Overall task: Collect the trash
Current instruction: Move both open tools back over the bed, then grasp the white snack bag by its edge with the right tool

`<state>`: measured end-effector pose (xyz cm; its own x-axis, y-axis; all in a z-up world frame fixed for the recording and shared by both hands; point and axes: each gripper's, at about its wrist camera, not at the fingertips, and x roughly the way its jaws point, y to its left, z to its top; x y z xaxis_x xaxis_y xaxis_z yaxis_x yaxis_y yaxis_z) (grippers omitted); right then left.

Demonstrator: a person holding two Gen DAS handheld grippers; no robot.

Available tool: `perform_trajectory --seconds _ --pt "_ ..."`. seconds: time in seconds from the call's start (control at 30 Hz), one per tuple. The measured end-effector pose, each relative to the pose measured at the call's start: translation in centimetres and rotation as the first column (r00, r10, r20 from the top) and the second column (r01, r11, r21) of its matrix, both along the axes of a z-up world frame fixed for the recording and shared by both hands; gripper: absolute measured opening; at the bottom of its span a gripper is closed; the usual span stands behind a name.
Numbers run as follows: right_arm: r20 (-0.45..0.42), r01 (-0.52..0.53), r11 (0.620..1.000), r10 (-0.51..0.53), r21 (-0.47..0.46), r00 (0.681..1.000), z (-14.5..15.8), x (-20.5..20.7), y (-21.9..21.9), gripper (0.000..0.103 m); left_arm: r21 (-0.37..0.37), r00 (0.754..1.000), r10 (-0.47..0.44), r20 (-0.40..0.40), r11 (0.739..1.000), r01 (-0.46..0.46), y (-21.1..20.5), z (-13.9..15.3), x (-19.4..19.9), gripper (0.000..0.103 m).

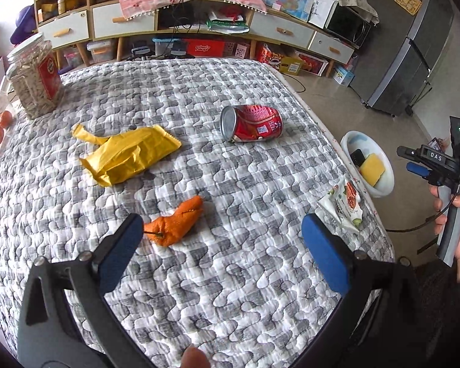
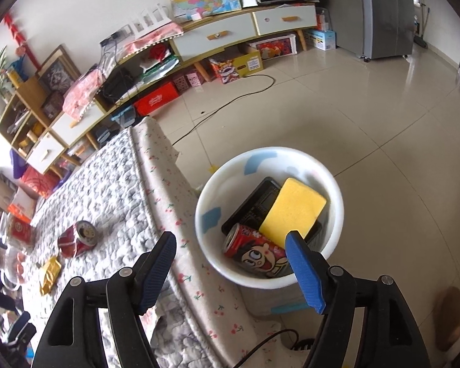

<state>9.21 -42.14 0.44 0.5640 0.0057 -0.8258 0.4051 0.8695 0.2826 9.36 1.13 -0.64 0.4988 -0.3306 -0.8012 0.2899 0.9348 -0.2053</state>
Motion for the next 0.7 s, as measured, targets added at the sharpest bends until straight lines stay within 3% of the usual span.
perform_trajectory --seconds 0.17,0.33,0.53,0.7 --pt "-0.006 -0.148 0.986 0.148 -0.08 0.989 0.3 -0.8 4.5 0.077 0.034 0.999 0.028 -0.014 0.999 -0.028 2.5 -1.3 -1.6 0.102" --pt "-0.023 -0.295 0.947 0.295 -0.126 0.955 -0.2 -1.9 8.3 0.078 0.047 0.998 0.044 -0.051 0.998 -0.042 4.4 -2.7 -2.9 0.102" --pt "-0.057 -0.438 0.893 0.435 -0.102 0.899 -1.6 -2.6 11.9 0.078 0.051 0.995 0.071 -0.071 0.996 -0.067 5.6 -3.4 -3.8 0.102" --pt "-0.077 -0.498 0.859 0.492 -0.117 0.867 -2.0 -2.7 14.1 0.078 0.044 0.994 0.09 -0.066 0.995 -0.087 6.1 -3.2 -4.0 0.102"
